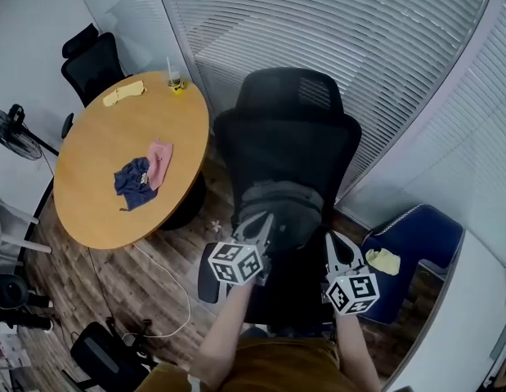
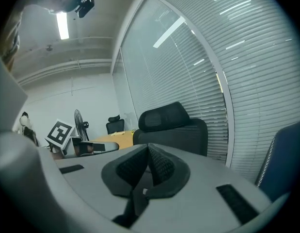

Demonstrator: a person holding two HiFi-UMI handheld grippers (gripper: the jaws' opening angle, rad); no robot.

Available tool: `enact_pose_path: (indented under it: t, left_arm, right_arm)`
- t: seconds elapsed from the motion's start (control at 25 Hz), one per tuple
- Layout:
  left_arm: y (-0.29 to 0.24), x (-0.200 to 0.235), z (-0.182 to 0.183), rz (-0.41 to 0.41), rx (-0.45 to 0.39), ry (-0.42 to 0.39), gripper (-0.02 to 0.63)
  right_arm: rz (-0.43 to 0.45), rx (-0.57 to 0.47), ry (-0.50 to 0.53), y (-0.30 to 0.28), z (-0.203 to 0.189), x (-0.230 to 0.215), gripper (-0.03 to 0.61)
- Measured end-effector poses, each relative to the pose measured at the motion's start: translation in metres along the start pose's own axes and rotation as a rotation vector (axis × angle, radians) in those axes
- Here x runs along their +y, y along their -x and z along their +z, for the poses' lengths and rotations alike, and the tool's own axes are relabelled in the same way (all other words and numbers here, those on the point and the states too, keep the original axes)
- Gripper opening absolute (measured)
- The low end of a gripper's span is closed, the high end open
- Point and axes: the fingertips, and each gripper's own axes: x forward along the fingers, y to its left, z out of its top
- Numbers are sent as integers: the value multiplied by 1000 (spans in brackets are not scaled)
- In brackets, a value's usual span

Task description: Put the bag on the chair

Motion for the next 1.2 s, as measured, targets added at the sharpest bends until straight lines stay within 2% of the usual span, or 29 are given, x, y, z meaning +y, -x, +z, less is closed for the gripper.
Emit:
enact_pose_path:
  t: [0.16,0.24,0.36,0.64,1.2]
  left_arm:
    - [28,-17,22,13,-16,-135,23]
    - [39,-25,29,13,-24,-171,23]
    - [54,-33,34,-14,-40,-145,23]
    - [84,-45,40,7,-55,-227,23]
    - [119,-65,25,15,-61,-239,23]
  right_arm:
    - [8,-29,23,13,13,22,11]
    - [12,-39,31,19,16,30,11]
    - [17,-47,41,25,16,38,11]
    - [20,-68,61,45,18,52,11]
    - [38,-69,72,84,9,79,11]
